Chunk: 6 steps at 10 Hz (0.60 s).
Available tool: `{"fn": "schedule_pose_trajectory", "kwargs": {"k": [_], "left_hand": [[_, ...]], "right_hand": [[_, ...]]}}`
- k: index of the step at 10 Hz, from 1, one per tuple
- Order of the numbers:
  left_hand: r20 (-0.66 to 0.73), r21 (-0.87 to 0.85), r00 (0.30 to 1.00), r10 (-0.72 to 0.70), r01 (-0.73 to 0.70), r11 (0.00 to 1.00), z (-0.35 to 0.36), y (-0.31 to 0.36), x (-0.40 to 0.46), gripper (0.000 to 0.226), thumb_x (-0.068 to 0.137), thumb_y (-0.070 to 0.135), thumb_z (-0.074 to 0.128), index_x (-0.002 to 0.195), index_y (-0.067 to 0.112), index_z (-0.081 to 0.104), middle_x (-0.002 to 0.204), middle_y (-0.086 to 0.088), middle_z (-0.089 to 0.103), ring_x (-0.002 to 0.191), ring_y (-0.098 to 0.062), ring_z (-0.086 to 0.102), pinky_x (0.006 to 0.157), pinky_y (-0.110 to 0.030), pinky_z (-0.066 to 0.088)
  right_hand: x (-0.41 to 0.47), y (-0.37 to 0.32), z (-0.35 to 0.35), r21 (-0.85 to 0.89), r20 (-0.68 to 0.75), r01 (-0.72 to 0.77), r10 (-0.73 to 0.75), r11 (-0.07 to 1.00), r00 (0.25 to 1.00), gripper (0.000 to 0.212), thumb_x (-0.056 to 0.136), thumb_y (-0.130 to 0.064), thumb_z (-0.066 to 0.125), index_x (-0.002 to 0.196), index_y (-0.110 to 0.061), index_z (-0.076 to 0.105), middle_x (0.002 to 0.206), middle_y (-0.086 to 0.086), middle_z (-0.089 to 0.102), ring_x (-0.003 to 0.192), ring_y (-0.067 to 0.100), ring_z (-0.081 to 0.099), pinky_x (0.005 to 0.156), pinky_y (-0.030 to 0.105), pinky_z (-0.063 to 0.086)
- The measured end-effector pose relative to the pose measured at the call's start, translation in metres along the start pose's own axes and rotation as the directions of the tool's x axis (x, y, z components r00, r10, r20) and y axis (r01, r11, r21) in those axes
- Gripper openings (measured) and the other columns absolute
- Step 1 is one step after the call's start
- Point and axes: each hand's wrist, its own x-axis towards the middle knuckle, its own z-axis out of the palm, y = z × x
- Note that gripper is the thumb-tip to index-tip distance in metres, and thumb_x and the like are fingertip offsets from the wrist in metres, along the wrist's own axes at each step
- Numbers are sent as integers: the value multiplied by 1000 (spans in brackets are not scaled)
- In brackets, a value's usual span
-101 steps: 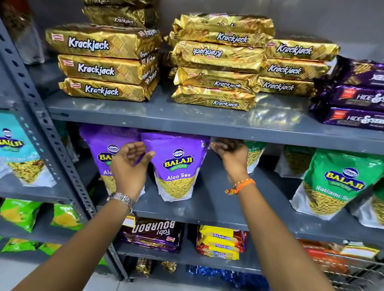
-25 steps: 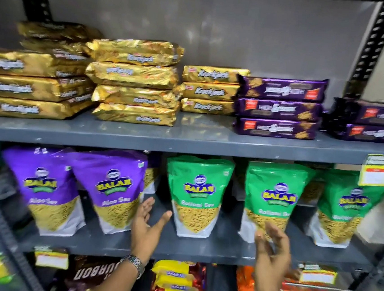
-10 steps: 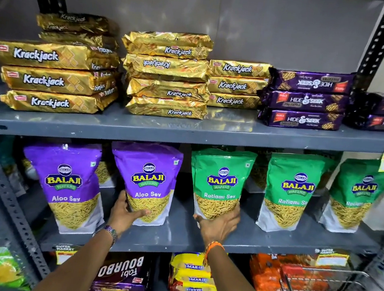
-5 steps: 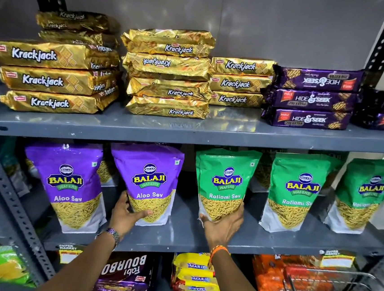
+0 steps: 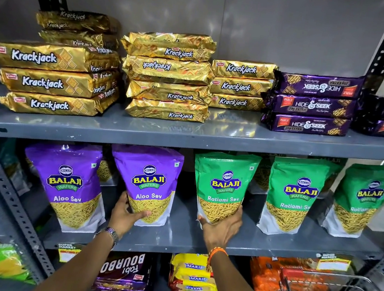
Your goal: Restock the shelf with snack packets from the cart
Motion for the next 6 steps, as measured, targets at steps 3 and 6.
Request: {"fn": "schedule_pose_trajectory", "kwargs": {"k": [3, 6], "left_hand": [[-54, -22, 997, -50, 49, 999, 6, 13, -16, 98, 57, -7, 89, 141, 8, 42, 128, -16, 65, 121, -36, 62, 100, -55, 51], [-393, 407, 853, 344, -174, 897, 36, 63, -108, 62, 76, 31, 79, 131, 12, 58, 130, -5, 62, 124, -31, 58, 104, -43, 45]], "right_hand": [[-3, -4, -8, -47, 38, -28, 30, 998, 999, 142, 39, -26, 101, 150, -12, 13, 146, 24, 34, 139, 43, 31, 117, 55, 25], [-27, -42, -50, 223, 36, 12, -21, 975, 999, 117, 57, -11, 94, 147, -28, 20, 146, 14, 40, 135, 35, 42, 114, 54, 37]]}}
